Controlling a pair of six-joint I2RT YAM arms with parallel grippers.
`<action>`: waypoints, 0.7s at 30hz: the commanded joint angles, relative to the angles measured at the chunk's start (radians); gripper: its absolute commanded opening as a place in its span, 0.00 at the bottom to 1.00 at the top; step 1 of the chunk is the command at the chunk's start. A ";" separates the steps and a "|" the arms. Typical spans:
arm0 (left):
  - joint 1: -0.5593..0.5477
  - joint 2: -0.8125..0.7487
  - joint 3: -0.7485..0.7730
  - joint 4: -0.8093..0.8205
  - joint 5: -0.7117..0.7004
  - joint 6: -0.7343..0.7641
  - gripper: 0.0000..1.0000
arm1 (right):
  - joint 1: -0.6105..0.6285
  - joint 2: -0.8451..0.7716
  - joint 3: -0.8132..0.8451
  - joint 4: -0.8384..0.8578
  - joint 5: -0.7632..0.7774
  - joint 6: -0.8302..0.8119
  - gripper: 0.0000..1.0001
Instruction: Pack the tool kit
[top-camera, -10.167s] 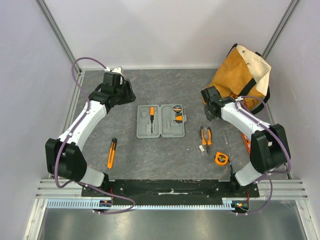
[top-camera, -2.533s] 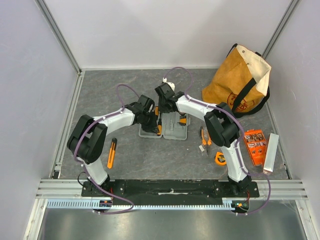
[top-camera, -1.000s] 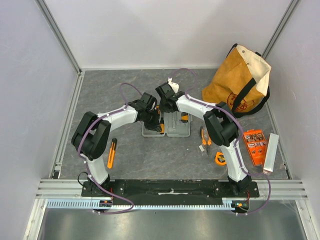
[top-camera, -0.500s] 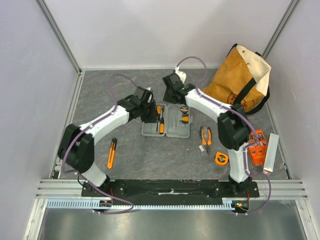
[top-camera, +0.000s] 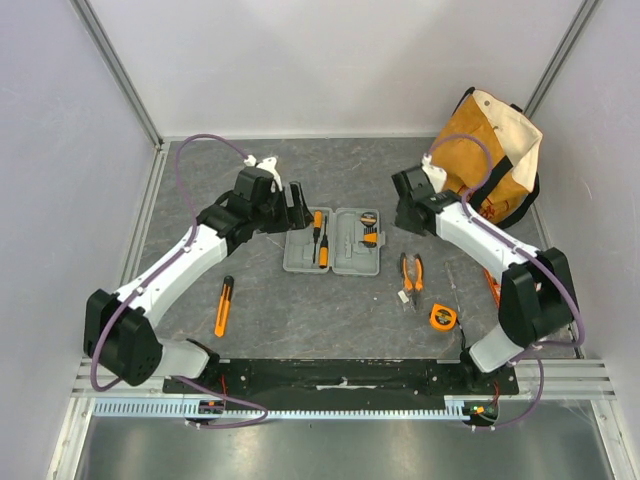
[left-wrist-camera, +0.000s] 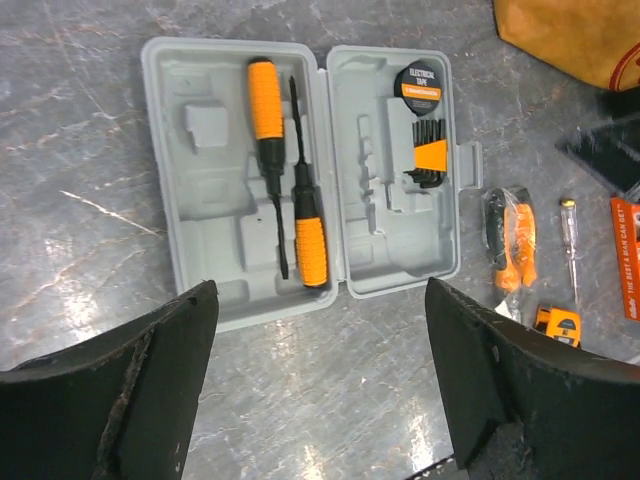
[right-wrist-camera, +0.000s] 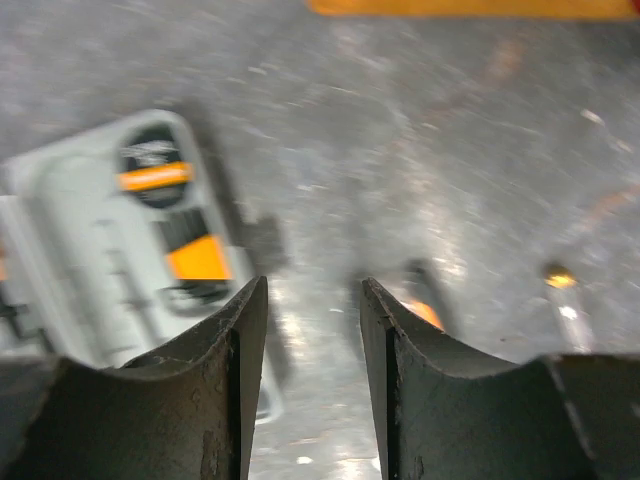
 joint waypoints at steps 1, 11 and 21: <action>0.032 -0.071 -0.028 0.092 -0.018 0.094 0.89 | -0.041 -0.122 -0.152 -0.072 0.070 -0.001 0.49; 0.095 0.019 -0.012 0.114 0.137 0.050 0.83 | -0.082 -0.171 -0.328 -0.078 0.035 -0.014 0.44; 0.150 0.047 -0.041 0.152 0.238 0.007 0.80 | -0.087 -0.048 -0.370 -0.014 -0.129 -0.102 0.41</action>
